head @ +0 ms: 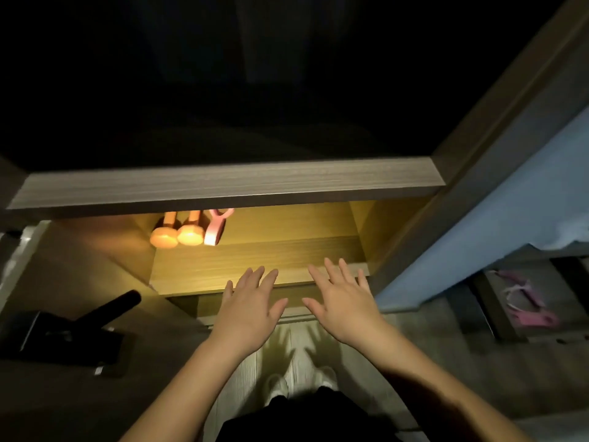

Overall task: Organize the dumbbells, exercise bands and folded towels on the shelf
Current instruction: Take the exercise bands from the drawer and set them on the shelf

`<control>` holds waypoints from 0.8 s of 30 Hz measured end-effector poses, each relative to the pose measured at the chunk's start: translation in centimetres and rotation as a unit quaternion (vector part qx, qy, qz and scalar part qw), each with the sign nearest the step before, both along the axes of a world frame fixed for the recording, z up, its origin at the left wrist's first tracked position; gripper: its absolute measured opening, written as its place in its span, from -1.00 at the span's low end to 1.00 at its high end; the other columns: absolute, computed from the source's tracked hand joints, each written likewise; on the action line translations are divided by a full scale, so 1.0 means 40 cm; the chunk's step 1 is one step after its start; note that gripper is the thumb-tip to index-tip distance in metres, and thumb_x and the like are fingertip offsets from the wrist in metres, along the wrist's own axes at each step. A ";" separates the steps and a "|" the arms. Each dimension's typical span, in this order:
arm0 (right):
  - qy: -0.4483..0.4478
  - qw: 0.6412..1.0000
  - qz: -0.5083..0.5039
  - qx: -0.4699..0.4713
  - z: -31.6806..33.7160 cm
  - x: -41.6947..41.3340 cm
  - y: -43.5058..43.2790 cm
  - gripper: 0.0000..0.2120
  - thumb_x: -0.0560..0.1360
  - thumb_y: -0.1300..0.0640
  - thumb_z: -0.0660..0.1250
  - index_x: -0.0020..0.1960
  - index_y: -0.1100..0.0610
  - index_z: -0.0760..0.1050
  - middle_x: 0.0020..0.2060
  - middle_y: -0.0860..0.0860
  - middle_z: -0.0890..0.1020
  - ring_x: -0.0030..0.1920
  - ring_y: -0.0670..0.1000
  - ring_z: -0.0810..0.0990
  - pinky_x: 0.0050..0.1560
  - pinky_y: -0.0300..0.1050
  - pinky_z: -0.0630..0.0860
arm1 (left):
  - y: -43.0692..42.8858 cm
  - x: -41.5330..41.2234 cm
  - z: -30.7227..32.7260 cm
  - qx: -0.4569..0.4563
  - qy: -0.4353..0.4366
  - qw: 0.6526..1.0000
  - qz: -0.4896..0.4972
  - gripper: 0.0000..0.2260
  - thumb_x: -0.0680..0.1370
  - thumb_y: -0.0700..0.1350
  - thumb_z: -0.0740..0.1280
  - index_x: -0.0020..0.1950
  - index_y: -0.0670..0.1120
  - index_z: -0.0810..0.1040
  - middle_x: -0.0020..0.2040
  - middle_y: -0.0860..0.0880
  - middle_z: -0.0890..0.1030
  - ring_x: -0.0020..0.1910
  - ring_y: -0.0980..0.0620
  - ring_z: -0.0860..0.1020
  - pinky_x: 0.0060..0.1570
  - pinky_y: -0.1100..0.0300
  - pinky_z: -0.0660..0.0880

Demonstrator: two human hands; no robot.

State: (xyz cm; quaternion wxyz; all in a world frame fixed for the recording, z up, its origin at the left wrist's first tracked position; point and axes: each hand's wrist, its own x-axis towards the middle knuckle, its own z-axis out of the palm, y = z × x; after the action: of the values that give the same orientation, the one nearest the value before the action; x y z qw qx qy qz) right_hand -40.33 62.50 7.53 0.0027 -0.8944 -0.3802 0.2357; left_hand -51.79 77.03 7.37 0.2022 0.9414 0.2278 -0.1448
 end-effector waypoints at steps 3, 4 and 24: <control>0.002 0.999 -0.050 0.011 -0.007 0.010 -0.055 -0.37 0.61 -0.27 -0.04 0.59 -0.09 -0.14 0.59 0.04 -0.11 0.57 0.12 -0.20 0.51 0.20 -0.22 | -0.036 0.026 -0.004 0.001 0.009 0.999 -0.047 -0.44 0.65 0.20 0.02 0.60 0.07 -0.02 0.61 0.02 -0.01 0.58 0.02 -0.10 0.54 -0.07 -0.12; 0.007 0.998 -0.068 0.008 -0.009 0.017 -0.074 -0.37 0.61 -0.27 -0.05 0.59 -0.09 -0.13 0.59 0.03 -0.11 0.57 0.11 -0.19 0.52 0.20 -0.22 | -0.048 0.038 -0.005 0.000 0.013 0.998 -0.063 -0.44 0.65 0.21 0.01 0.60 0.07 -0.03 0.61 0.02 -0.01 0.58 0.03 -0.11 0.54 -0.07 -0.13; 0.037 0.927 -0.373 -0.007 -0.073 0.352 -0.944 -0.39 0.61 -0.24 -0.01 0.58 -0.05 -0.01 0.58 0.09 0.03 0.57 0.17 -0.08 0.49 0.26 -0.06 | -0.782 0.655 -0.104 -0.008 0.025 0.939 -0.343 -0.48 0.64 0.17 0.08 0.56 0.04 0.11 0.55 0.01 0.17 0.55 0.01 0.07 0.49 -0.09 0.04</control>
State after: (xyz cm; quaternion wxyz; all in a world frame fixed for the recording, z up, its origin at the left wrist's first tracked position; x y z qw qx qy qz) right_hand -26.26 24.73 4.60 0.0984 -0.9622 -0.0168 0.2534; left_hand -25.59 45.75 3.21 0.1416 0.9568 -0.1054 -0.2311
